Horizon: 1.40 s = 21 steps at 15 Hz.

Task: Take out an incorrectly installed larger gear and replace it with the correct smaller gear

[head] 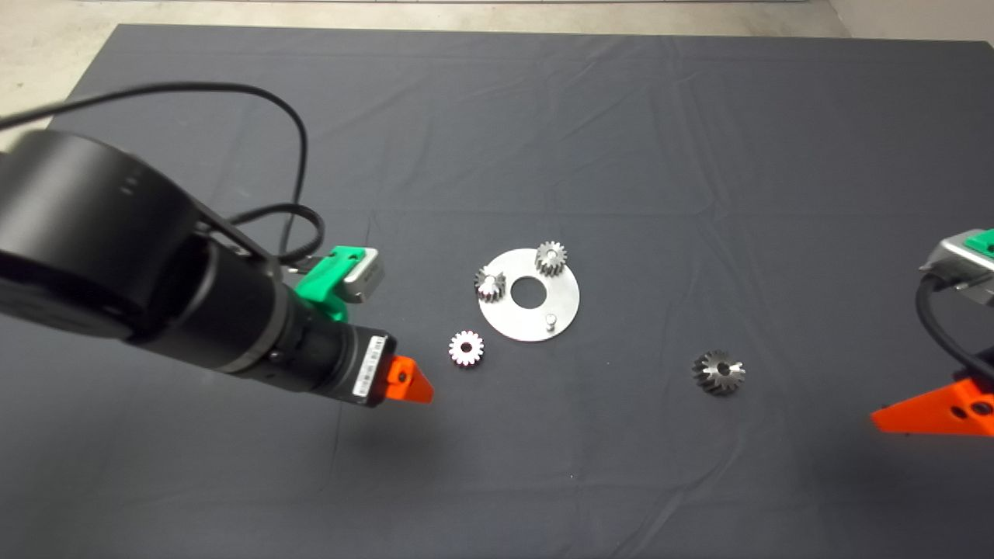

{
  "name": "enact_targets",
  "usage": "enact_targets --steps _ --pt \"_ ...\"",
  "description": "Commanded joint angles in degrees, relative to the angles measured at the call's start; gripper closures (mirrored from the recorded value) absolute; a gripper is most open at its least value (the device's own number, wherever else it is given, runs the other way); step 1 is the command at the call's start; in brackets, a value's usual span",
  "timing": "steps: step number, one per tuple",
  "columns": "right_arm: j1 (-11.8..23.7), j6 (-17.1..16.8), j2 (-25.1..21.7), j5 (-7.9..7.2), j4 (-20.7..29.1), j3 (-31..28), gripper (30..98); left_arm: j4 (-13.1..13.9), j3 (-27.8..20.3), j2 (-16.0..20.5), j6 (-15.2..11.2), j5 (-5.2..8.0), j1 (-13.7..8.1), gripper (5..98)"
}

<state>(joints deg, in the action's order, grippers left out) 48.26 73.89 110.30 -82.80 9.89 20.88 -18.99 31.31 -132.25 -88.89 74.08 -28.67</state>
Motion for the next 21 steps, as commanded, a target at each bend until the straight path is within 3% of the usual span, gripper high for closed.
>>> enact_targets --steps 1,4,6,7,8,11,13,15,19,21 --pt "1.40 0.03 0.66 0.27 1.80 -0.33 34.3 -5.16 0.06 -1.04 -0.93 0.36 1.25 5.5" --pt "1.40 -0.06 1.37 0.44 1.80 -0.33 31.5 -8.87 0.15 -2.27 -0.84 0.80 3.00 5.5" --pt "1.40 0.17 2.51 0.27 1.89 -0.33 31.6 -12.27 0.03 -3.80 -0.40 4.37 4.38 5.5" --pt "1.49 0.13 2.68 0.34 1.89 -0.33 31.5 -14.51 -0.12 -4.03 -0.15 5.02 4.50 5.5" --pt "1.49 0.12 2.78 0.44 1.89 -0.33 31.5 -15.90 -0.12 -4.12 0.27 5.02 4.90 5.5" --pt "1.49 0.12 3.17 0.82 1.84 -0.33 31.6 -17.14 1.43 -4.60 7.78 4.58 8.25 5.5" --pt "1.49 0.29 3.74 1.41 1.81 -0.24 31.6 -18.03 4.72 -7.91 10.23 4.49 10.92 5.5" --pt "1.49 0.20 3.83 1.41 1.98 -0.33 31.5 -21.82 4.98 -10.27 9.88 4.84 12.70 5.5" --pt "1.49 0.29 3.75 1.32 1.89 -0.33 31.6 -28.31 7.53 -10.80 9.53 4.84 16.80 5.5" --pt "1.49 0.38 3.39 1.06 1.89 -0.33 31.6 -28.87 8.02 -12.30 9.58 4.89 16.89 5.5"
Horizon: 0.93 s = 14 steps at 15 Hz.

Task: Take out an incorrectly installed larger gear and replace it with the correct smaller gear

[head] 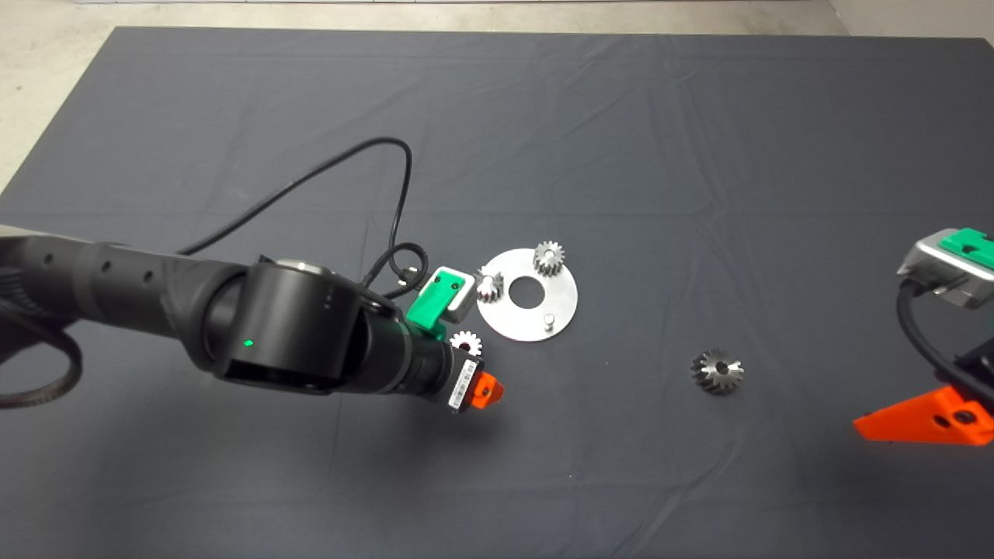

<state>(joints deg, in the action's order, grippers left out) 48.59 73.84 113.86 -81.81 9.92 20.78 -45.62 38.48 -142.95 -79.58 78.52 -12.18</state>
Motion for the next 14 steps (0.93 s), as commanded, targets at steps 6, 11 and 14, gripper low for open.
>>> enact_targets --steps 6,11,14 --pt "1.16 0.43 0.19 0.07 1.94 -0.23 31.6 -5.44 4.04 -1.95 2.12 0.49 2.77 5.5" --pt "1.16 0.43 0.11 0.07 1.77 -0.32 31.6 -7.20 5.63 -1.86 4.96 0.41 4.88 5.5" --pt "1.16 0.43 -0.08 -0.02 1.77 -0.32 31.5 -7.29 6.60 -1.77 5.22 0.30 4.97 5.5"
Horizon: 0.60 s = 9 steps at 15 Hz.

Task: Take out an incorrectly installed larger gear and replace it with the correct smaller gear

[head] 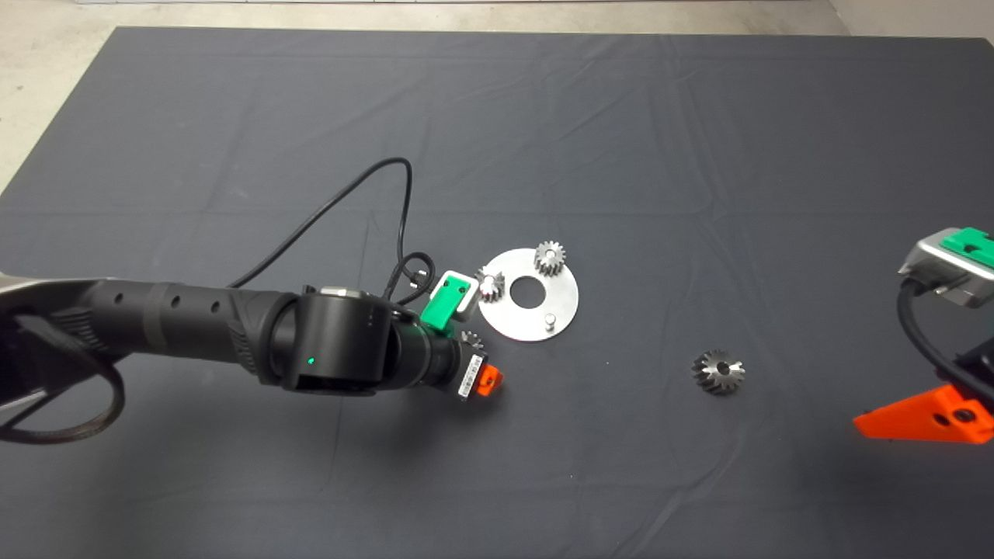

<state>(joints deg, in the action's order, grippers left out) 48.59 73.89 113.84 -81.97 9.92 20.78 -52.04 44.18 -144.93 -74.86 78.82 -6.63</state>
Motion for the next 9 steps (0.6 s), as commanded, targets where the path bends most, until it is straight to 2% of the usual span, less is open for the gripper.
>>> enact_targets --steps 1,4,9 --pt "1.16 0.38 -0.05 0.14 1.77 -0.32 31.5 -0.87 1.16 0.21 0.42 -0.07 -0.58 5.5" --pt "1.16 0.38 -0.05 0.14 1.77 -0.32 31.6 -0.96 1.31 -0.05 0.51 -0.16 -0.58 5.9" --pt "1.16 0.38 -0.05 0.14 1.77 -0.32 31.6 -1.66 2.12 0.04 0.51 -0.16 -0.67 13.9"
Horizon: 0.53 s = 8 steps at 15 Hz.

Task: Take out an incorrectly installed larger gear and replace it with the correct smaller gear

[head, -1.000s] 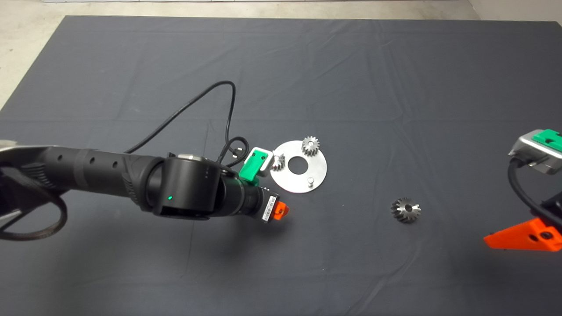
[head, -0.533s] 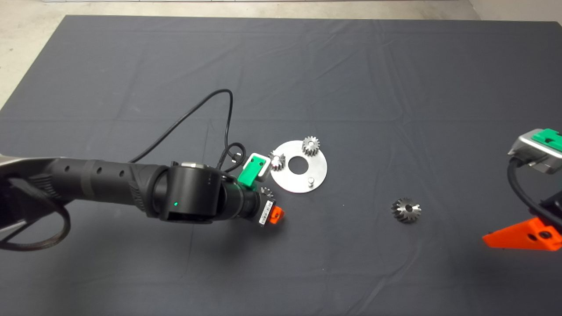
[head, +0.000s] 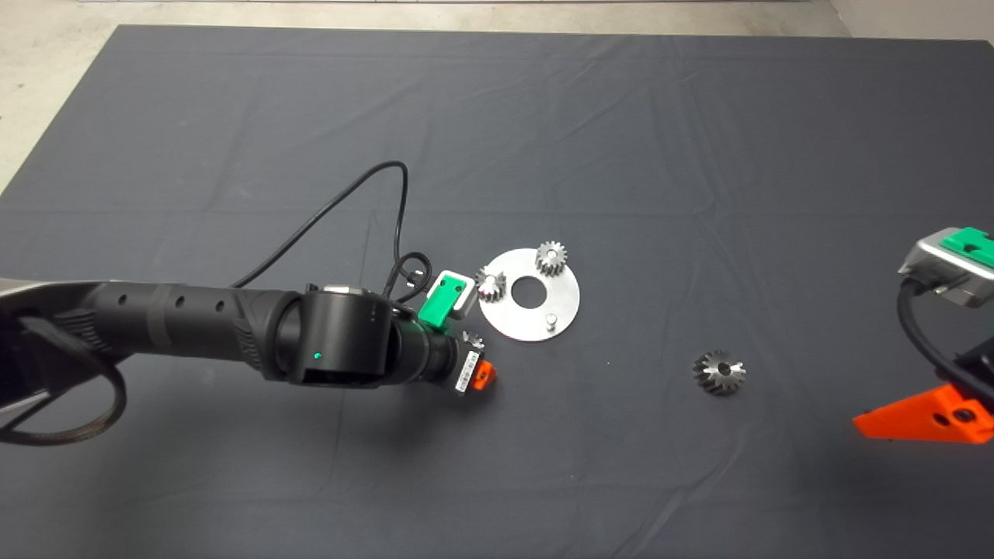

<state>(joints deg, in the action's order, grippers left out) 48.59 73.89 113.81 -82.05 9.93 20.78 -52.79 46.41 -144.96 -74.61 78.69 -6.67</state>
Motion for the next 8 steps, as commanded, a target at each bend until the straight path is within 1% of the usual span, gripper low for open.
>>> enact_targets --steps 1,2,3,4,8 --pt "1.16 0.38 -0.03 0.23 1.77 -0.32 31.5 -0.92 -0.11 -0.02 0.25 -0.03 -0.72 13.8" --pt "1.16 0.38 -0.03 0.23 1.85 -0.32 31.6 -0.92 -0.11 -0.08 0.25 -0.03 -0.78 14.0" --pt "1.16 0.38 -0.11 0.23 1.85 -0.32 31.6 -0.92 -0.11 -0.11 0.16 -0.03 -0.81 17.8" --pt "1.16 0.38 -0.11 0.23 1.94 -0.32 31.6 -0.92 -0.11 -0.11 0.16 -0.03 -0.81 19.1" --pt "1.16 0.38 -0.20 0.23 1.85 -0.32 31.6 -0.92 -0.63 -0.34 -0.01 -0.03 -0.89 19.1"
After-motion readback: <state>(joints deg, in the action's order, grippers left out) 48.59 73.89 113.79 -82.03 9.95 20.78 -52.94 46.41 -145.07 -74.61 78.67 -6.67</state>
